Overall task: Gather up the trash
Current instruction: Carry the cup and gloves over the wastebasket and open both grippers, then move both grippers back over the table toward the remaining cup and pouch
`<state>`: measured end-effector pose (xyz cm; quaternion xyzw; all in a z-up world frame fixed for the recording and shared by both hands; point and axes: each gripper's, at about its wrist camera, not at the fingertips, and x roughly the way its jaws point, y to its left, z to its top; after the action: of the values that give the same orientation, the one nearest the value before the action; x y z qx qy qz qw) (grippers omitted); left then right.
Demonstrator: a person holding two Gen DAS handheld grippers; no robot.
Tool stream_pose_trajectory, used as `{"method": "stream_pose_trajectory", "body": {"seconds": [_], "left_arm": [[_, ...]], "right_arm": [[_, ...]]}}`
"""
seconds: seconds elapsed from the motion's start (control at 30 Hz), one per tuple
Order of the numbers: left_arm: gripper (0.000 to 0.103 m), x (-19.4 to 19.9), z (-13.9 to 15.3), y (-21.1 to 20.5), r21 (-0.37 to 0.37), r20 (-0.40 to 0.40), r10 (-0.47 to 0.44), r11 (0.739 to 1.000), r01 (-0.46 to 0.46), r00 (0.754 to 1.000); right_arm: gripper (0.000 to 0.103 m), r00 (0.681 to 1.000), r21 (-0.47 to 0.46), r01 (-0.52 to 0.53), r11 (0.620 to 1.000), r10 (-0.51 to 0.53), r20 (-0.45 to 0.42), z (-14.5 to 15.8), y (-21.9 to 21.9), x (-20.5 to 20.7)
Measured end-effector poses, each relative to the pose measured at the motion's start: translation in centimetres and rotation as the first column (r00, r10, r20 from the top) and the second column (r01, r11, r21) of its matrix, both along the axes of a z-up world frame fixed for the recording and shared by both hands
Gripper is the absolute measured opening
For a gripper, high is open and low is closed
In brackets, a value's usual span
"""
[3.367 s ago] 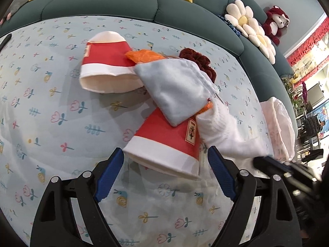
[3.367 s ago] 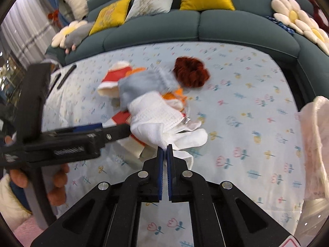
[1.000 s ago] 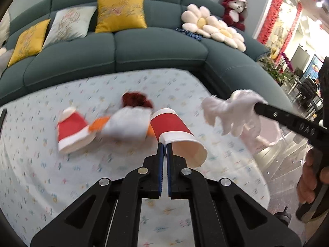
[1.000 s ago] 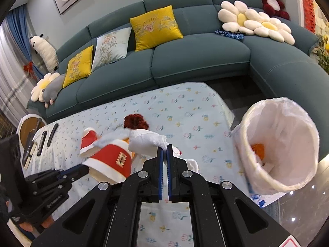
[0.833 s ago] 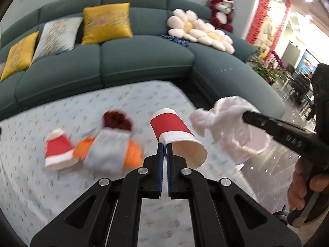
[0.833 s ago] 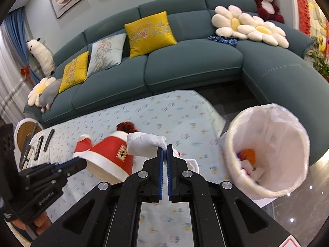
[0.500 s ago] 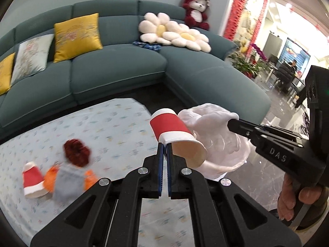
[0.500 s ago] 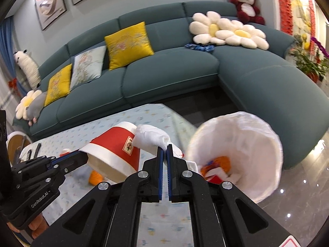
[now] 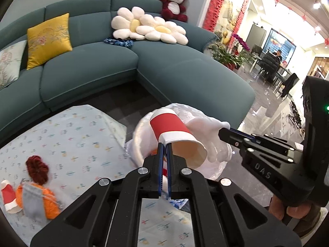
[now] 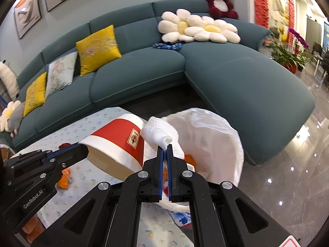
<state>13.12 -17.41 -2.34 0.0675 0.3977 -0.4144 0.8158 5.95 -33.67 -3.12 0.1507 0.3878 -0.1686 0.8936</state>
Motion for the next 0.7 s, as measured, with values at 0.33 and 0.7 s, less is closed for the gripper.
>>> {"method": "stream_pose_trajectory", "body": {"seconds": [0.33, 0.7], "left_arm": [[0.031, 0.5, -2.3, -2.2, 0.012, -0.066, 0.010, 1.000, -0.010, 0.998], [0.042, 1.5, -1.9, 0.9, 0.038, -0.043, 0.077, 0.996, -0.075, 0.996]], "right_arm": [[0.009, 0.998, -0.008, 0.062, 0.998, -0.062, -0.034, -1.6, -1.3, -0.3], [0.022, 0.999, 0.002, 0.049, 0.999, -0.049, -0.010, -0.7, -0.4, -0.3]]}}
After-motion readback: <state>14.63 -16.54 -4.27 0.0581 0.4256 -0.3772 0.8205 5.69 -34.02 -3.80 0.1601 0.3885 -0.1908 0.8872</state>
